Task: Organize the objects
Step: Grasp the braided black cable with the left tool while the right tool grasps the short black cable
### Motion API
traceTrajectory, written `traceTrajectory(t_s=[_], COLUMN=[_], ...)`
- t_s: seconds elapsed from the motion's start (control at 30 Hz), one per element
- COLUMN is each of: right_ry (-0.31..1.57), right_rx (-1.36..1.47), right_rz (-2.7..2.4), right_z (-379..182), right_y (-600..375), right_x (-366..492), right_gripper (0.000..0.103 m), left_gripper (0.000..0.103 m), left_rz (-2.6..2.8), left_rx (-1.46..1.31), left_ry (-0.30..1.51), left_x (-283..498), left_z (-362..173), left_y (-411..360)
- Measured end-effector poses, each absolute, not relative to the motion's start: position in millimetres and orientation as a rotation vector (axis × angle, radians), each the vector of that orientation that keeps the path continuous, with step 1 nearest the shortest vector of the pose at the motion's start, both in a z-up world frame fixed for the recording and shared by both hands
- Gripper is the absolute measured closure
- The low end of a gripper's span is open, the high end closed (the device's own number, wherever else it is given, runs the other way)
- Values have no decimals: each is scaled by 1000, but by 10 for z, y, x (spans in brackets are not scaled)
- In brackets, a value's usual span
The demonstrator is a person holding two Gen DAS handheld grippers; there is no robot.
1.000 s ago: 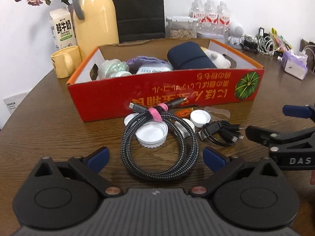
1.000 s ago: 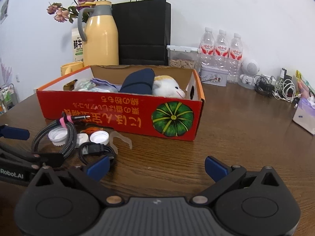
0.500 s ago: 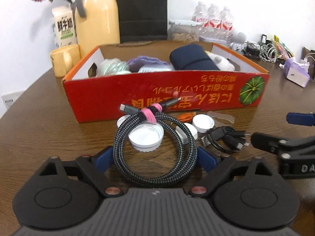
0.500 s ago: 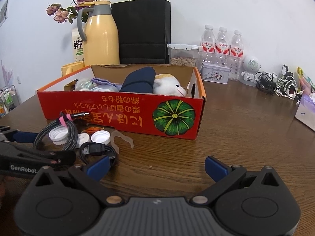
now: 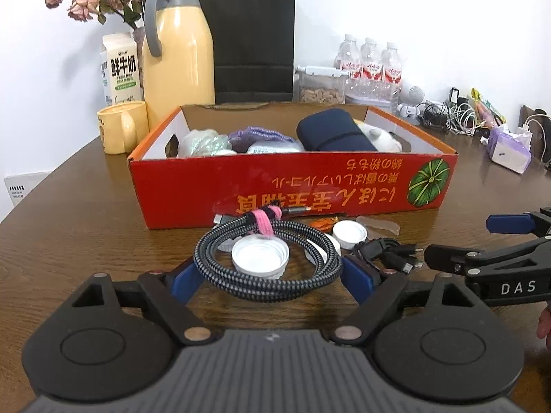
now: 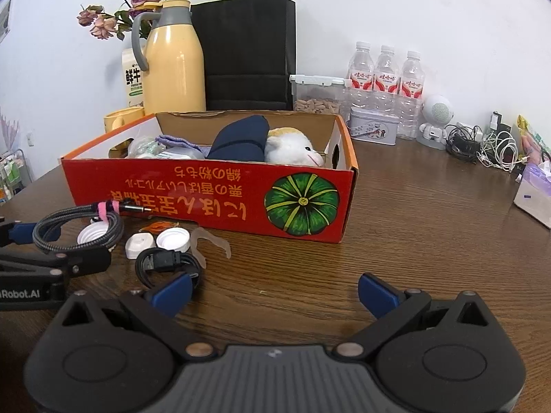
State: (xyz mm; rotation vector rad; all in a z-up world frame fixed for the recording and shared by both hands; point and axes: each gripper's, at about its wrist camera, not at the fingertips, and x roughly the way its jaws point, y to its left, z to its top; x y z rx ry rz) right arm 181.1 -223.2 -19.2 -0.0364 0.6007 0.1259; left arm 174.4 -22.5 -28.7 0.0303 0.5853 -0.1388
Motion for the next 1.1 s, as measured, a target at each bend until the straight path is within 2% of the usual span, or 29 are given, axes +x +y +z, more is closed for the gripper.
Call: traceTrajectory(t_s=[0.17,0.3,0.4,0.43,0.47,0.8,1.1], right_ry=[600,604,604,604,603,576,550], right_rx=[-32,-30,-29,-29,-29,-27,-58], right_rz=[119,121,124,124,123,152,260], right_z=[-190,-195,-195,-195,-195,-174,-136], right_y=[-2240,-2240,-2237,-2237,-2236,-2216,-1889], right_x=[1812,1818,1822,1822,1820,1779,1750], right_gripper=[0,0,0,0,0,0,3], left_gripper=[12,0,1,10,14,15,15], left_rz=[-133,-117,-100,-99,-103,-120,-74], left_rx=[48,61,47,41,39,-13,-40], left_ry=[670,709,714,708,688,550,527], left_x=[1832,1934,1992,1987,1958,1699,1603], left_z=[-352,-363,-377,-378,-364,-231,-223], left_y=[-240,-259,-253,-242,-236,-138,76])
